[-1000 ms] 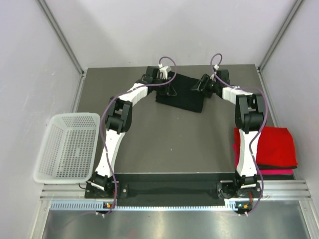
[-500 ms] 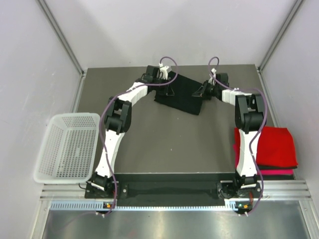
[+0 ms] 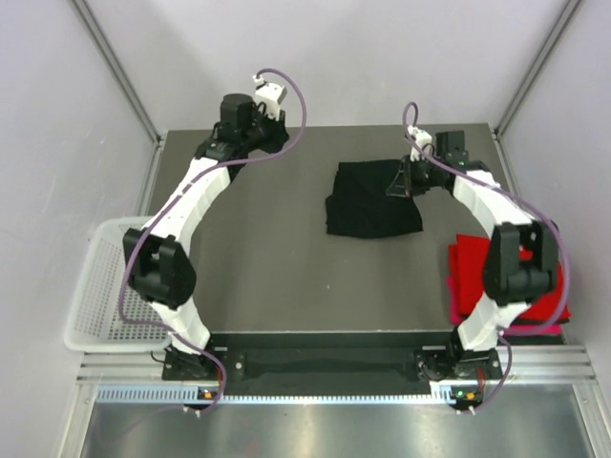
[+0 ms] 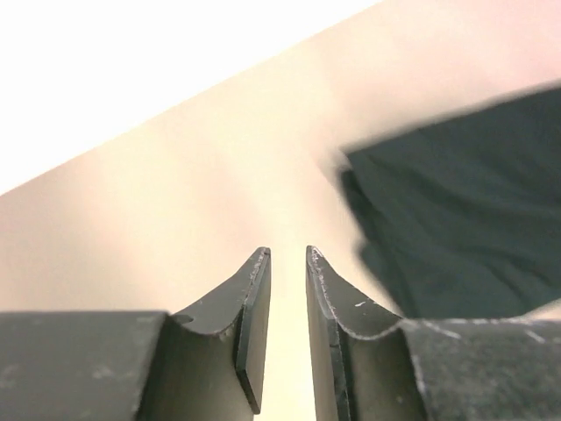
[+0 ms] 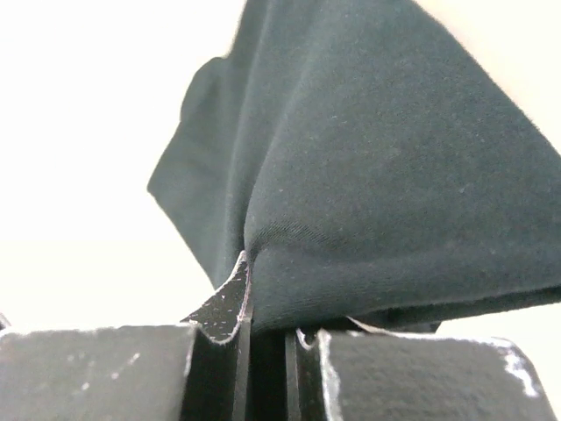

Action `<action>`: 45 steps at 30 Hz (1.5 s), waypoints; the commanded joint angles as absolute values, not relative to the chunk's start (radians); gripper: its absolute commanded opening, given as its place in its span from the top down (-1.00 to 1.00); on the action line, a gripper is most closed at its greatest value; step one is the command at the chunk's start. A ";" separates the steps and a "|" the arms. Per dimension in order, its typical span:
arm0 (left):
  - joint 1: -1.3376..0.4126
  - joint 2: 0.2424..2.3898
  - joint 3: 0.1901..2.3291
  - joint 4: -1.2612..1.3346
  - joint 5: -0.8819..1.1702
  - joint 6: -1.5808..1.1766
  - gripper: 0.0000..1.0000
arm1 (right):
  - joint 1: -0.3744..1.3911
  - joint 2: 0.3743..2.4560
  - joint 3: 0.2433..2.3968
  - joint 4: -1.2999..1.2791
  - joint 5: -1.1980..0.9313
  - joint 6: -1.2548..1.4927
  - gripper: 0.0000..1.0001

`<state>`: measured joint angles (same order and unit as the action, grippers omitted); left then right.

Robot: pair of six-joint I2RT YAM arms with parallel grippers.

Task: Fold and stack the t-shirts
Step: Neatly place the folded tshirt to the corner

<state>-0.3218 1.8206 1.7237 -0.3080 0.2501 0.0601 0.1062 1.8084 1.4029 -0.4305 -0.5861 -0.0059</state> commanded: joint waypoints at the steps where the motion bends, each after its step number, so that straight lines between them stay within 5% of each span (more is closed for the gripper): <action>1: -0.327 1.732 1.616 -0.242 0.203 0.086 0.43 | 0.100 1.559 1.270 -0.502 -0.572 -0.117 1.00; 21: -0.325 1.577 1.505 -0.193 0.081 0.159 0.40 | -0.031 1.042 1.169 -1.208 -0.466 -0.548 1.00; 45: -0.324 1.598 1.490 -0.173 0.064 0.143 0.39 | -0.155 0.772 1.425 -1.457 -0.203 -0.580 1.00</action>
<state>-0.3252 1.6253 1.4948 -0.2310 0.0689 0.1516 -0.1429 0.7719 1.3815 -1.3792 -0.2535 -0.5804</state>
